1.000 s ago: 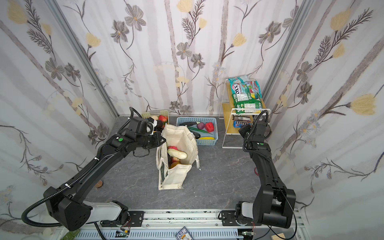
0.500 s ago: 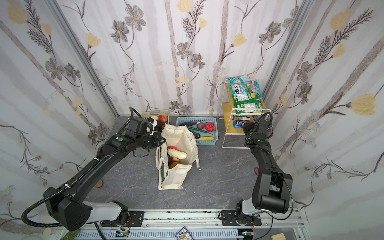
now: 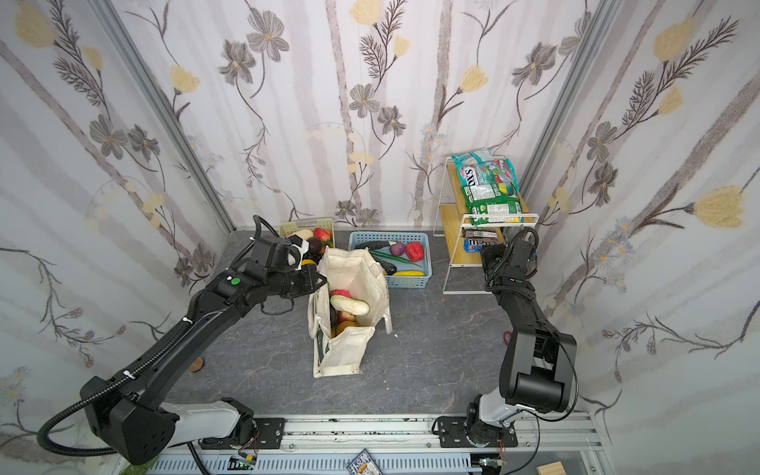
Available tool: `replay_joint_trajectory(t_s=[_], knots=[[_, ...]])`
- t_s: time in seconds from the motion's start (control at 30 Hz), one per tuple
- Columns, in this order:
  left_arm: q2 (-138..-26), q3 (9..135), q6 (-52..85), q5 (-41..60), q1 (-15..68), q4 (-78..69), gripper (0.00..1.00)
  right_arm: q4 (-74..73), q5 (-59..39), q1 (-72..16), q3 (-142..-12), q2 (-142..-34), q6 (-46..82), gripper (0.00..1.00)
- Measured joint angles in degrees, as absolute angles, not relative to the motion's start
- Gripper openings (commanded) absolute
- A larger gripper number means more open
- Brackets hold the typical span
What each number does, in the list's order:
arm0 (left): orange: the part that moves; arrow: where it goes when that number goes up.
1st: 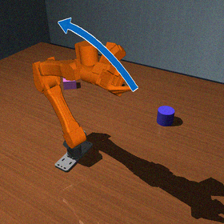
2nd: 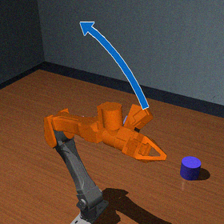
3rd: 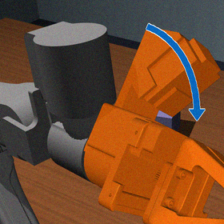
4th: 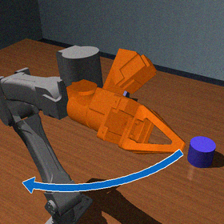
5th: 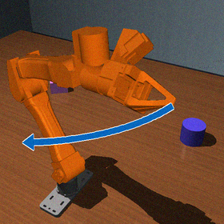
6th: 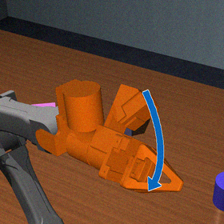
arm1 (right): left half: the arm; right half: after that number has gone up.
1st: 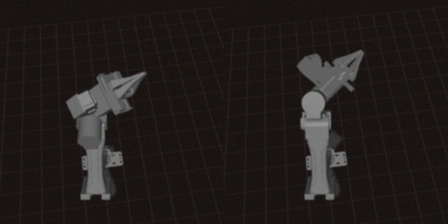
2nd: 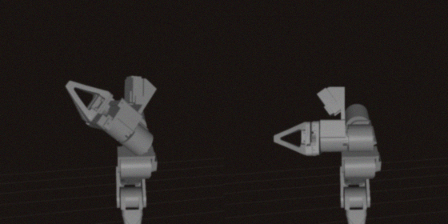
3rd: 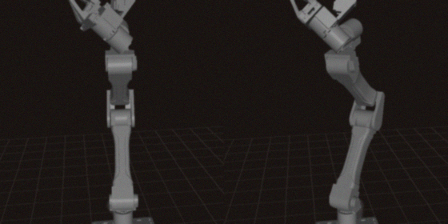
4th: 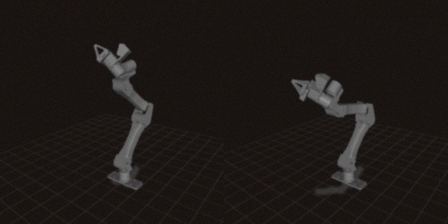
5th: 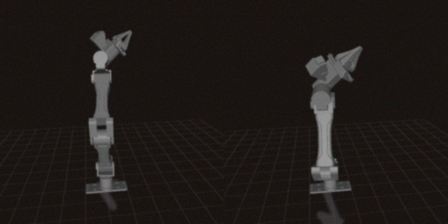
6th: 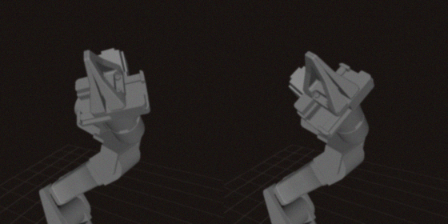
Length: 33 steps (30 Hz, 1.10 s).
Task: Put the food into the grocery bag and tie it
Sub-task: 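Move the right gripper to the shelf and lower it toward the M&M's bag, then close the right gripper on the blue M&M's bag and lift it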
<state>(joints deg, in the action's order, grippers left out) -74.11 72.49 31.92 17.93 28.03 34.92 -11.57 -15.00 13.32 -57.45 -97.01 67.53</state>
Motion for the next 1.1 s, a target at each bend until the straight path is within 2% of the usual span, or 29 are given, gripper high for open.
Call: replay_joint_trajectory(t_s=[0.43,1.1], knots=[[-73.7,72.0,32.0,17.6,28.0,34.5,0.0,-15.4,-14.6,12.4,-56.8,-100.0,73.5,0.24],[-73.3,72.0,31.9,16.7,28.0,34.7,0.0,-18.1,-13.6,12.2,-54.3,-99.5,77.1,0.04]])
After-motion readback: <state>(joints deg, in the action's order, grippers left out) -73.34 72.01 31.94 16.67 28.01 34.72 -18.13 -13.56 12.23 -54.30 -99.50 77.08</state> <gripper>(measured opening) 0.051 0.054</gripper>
